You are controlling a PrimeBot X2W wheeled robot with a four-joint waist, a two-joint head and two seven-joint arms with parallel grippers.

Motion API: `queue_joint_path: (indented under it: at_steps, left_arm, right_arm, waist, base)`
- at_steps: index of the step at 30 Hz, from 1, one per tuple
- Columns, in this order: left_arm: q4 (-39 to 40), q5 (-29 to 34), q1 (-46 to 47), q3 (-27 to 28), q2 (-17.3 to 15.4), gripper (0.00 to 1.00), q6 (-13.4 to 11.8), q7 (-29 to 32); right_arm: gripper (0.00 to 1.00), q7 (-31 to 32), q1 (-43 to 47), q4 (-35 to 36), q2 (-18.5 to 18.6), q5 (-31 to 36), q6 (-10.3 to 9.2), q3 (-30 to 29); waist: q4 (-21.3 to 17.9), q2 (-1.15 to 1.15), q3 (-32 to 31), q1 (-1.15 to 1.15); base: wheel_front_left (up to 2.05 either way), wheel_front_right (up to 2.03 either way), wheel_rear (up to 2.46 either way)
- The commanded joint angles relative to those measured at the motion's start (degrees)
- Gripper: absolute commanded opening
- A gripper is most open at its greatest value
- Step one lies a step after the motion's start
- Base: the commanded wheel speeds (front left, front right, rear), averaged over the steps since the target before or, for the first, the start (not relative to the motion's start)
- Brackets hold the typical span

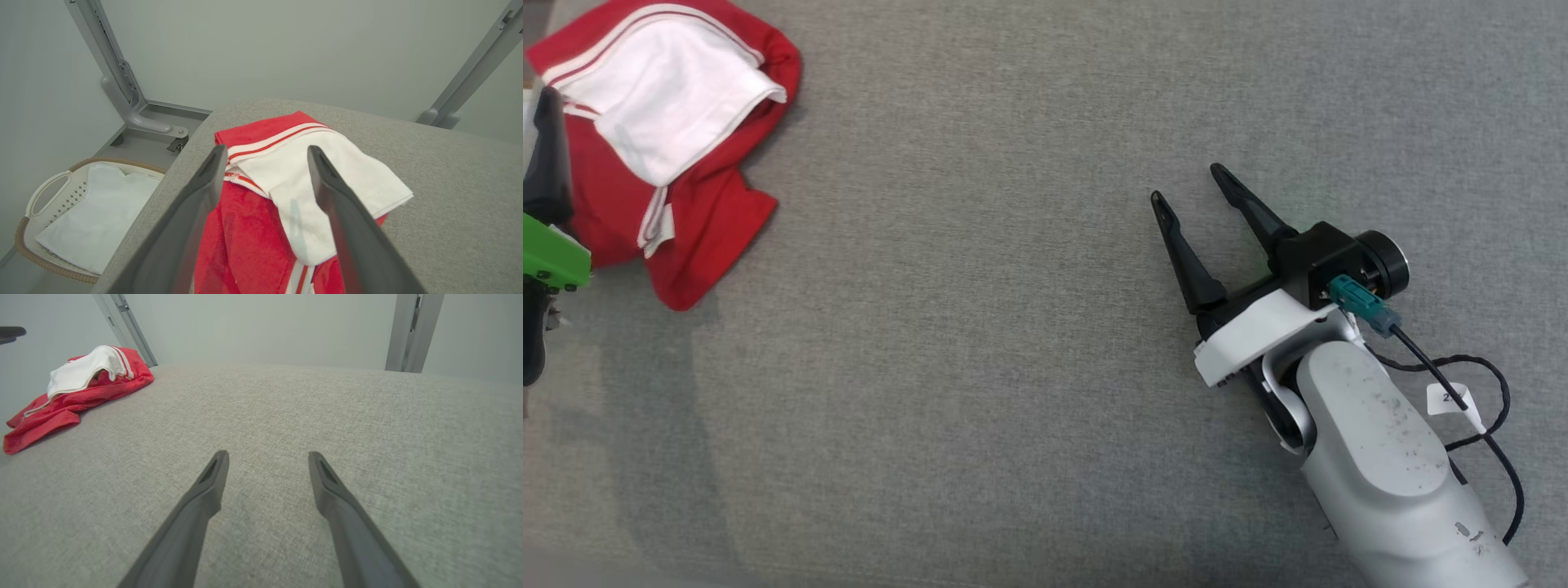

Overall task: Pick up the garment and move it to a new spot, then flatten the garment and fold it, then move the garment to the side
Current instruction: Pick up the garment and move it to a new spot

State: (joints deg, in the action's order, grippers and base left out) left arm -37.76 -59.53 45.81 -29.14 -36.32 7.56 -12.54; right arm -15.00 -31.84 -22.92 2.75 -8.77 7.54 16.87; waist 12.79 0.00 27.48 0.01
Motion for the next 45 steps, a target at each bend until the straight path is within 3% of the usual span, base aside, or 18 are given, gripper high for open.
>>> queue_joint_path:
  at_steps: [1,7,14,16,25,30,38,45]
  left_arm:
    - [-0.60,-1.65,1.57,-2.18,-1.07,1.00,-0.15,1.01]
    - [-3.57,-8.87,4.43,-8.94,-3.93,1.00,-0.15,3.93]
    - [-7.26,-13.66,5.55,-14.23,-4.94,1.00,-0.15,6.53]
    - [-7.63,-13.77,5.48,-15.84,-4.70,0.00,-0.14,4.92]
    - [-4.28,-11.61,7.29,-18.45,-6.86,0.00,-0.09,-2.48]
    - [1.84,-5.28,7.95,-13.62,-6.61,0.00,-0.09,-2.67]
    - [14.32,2.53,3.76,-9.33,-2.06,0.00,-0.09,-2.70]
    - [21.36,4.58,-0.40,-11.60,4.85,0.00,-0.09,-2.67]
  right_arm:
    - [1.00,-0.23,-0.63,0.15,0.33,0.35,-0.11,-0.20]
    - [1.00,-0.08,-0.54,1.10,0.65,0.62,-0.11,-0.18]
    - [1.00,0.06,0.48,2.30,0.85,0.47,-0.13,-0.45]
    - [1.00,0.10,1.12,2.33,0.87,0.11,-0.13,-0.61]
    - [1.00,0.01,3.61,1.85,0.38,-1.98,-0.11,-1.23]
    - [1.00,-0.12,5.86,1.88,0.32,-3.49,-0.11,-2.36]
    - [1.00,-0.12,10.45,1.77,0.28,-5.90,-0.11,-3.29]
    - [1.00,-0.12,12.73,2.72,0.26,-7.19,-0.11,-3.40]
  waist:
    - [-4.08,0.00,4.10,-0.01]
    - [-6.81,0.00,6.46,-0.01]
    - [-8.66,0.00,6.95,-0.01]
    - [-8.91,0.00,6.19,-0.01]
    - [-8.79,0.00,-0.54,-0.01]
    - [-8.92,0.00,-5.47,-0.01]
    - [-11.46,0.00,-12.02,-0.01]
    - [-15.80,0.00,-13.68,-0.01]
  base:
    - [0.00,0.00,0.00]
    - [0.00,0.00,0.00]
    - [0.00,0.00,0.00]
    - [0.00,0.00,0.00]
    - [0.00,0.00,0.00]
    - [0.00,0.00,0.00]
    - [0.00,0.00,0.00]
    - [0.00,0.00,0.00]
